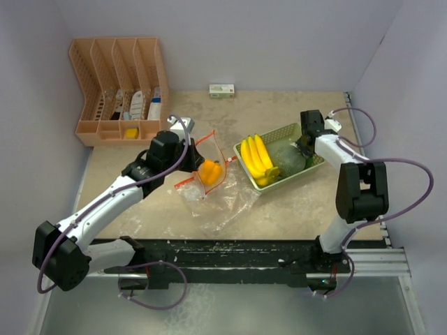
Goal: Place the food in the zip-top bag and seal the zipper
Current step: Pick up the fake fruit from the bin.
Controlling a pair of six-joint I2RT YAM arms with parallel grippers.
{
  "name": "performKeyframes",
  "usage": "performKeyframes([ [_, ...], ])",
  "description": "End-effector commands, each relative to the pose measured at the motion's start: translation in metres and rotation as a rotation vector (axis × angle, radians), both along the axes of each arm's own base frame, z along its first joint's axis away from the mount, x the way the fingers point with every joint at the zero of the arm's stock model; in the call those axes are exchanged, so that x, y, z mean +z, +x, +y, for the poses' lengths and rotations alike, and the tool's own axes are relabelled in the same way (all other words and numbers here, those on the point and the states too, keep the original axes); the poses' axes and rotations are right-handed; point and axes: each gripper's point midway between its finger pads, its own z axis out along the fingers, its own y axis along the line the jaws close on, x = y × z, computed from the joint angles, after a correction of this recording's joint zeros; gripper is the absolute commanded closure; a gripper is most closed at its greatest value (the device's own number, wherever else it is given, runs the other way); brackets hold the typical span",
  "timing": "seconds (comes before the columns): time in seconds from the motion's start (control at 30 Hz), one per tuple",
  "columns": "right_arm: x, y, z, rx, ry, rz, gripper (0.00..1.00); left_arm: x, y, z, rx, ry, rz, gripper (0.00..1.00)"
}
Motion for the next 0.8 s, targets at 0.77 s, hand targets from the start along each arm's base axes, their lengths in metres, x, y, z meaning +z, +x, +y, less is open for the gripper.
performKeyframes([
  [0.77, 0.276, -0.047, 0.157, 0.95, 0.361, -0.938, 1.0, 0.012, 0.02, -0.019, -0.029, -0.024, -0.004, 1.0],
])
